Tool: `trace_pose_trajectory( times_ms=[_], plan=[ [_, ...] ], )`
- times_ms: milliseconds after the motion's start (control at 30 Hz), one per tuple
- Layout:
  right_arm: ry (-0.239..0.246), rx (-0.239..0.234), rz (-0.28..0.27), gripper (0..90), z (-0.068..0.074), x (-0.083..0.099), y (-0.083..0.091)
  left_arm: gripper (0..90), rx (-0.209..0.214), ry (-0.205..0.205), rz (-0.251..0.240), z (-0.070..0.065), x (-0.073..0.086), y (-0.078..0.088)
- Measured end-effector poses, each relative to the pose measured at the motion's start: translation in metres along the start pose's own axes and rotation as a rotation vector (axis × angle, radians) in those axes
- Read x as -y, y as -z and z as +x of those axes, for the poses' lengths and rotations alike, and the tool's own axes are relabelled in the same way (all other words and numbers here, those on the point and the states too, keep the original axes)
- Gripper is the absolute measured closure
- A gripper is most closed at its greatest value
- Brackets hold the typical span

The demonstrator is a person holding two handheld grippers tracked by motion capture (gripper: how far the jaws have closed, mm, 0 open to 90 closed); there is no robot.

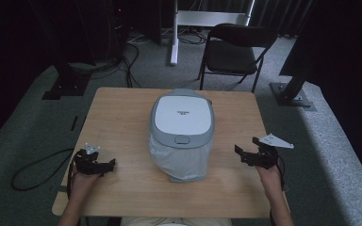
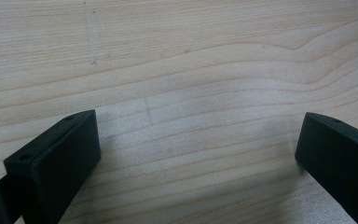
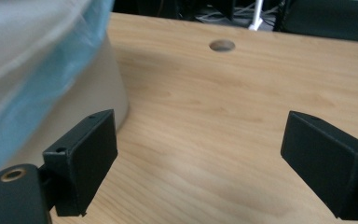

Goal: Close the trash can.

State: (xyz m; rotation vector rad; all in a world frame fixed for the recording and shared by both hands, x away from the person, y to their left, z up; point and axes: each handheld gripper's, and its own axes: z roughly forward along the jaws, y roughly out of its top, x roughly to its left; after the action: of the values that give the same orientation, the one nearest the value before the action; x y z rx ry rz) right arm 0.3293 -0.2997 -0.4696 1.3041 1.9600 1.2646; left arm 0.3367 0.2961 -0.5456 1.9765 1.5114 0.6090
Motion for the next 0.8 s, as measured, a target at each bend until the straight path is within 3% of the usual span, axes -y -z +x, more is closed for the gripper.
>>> trace_pose_trajectory(
  times_ms=[333, 500, 800],
  plan=[
    [-0.036, 0.063, 0.051, 10.0, -0.015, 0.034, 0.003, 0.0, 0.000, 0.000, 0.000, 0.000, 0.000, 0.000],
    [-0.039, 0.125, 0.069, 10.1, -0.022, 0.050, 0.006, 0.0, 0.000, 0.000, 0.000, 0.000, 0.000, 0.000],
    [-0.049, 0.192, 0.105, 10.1, -0.036, 0.067, 0.009, 0.0, 0.000, 0.000, 0.000, 0.000, 0.000, 0.000]
  ],
)
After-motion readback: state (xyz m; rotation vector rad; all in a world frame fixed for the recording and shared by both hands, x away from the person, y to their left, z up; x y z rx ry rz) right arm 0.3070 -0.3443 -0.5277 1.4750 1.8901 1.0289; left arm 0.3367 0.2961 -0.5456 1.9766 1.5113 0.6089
